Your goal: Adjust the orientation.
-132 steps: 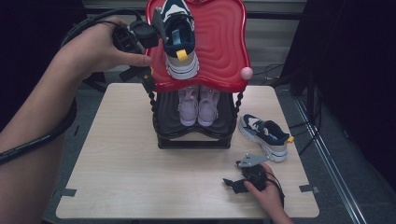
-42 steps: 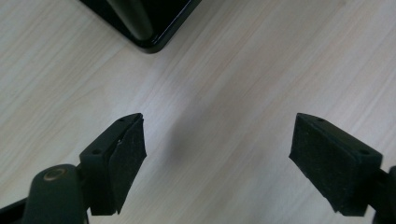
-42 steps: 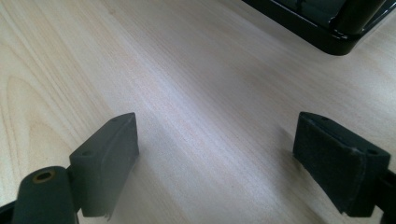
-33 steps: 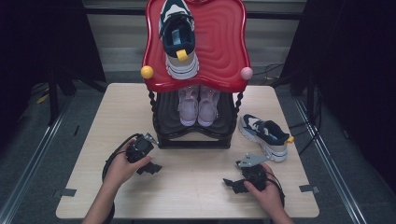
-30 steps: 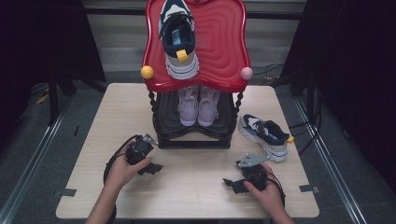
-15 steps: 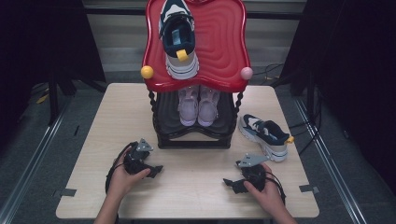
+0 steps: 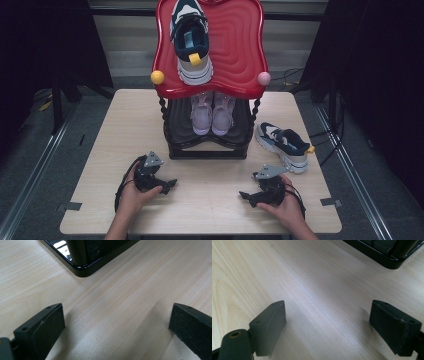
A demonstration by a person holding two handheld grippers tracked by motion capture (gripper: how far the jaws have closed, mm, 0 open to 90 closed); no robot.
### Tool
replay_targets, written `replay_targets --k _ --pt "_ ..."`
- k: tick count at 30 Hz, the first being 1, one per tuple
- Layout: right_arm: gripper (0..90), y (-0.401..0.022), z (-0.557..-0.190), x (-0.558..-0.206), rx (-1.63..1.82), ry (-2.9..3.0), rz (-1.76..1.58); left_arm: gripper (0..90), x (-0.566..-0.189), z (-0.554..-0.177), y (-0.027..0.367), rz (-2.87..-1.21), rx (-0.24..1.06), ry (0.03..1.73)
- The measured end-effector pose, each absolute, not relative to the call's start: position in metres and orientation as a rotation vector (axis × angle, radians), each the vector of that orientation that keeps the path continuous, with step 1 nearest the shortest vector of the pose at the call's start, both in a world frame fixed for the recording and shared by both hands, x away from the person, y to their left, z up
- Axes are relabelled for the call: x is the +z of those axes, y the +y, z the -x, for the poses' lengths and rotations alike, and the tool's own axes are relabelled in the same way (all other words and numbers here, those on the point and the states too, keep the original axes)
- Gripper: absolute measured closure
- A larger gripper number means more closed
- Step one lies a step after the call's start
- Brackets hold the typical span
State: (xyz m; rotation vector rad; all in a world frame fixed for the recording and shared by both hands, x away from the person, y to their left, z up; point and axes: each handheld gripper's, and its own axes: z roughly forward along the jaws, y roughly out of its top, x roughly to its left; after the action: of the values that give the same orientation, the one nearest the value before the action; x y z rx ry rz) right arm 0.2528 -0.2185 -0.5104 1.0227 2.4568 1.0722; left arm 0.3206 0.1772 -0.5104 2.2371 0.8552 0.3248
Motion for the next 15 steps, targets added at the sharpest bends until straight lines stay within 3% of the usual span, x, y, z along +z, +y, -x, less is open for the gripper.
replay_targets --k 15 --pt "15.9 -0.239 -0.258 -0.488 1.052 2.555 -0.991 0.0 -0.51 -0.32 0.177 -2.24 0.328 0.86"
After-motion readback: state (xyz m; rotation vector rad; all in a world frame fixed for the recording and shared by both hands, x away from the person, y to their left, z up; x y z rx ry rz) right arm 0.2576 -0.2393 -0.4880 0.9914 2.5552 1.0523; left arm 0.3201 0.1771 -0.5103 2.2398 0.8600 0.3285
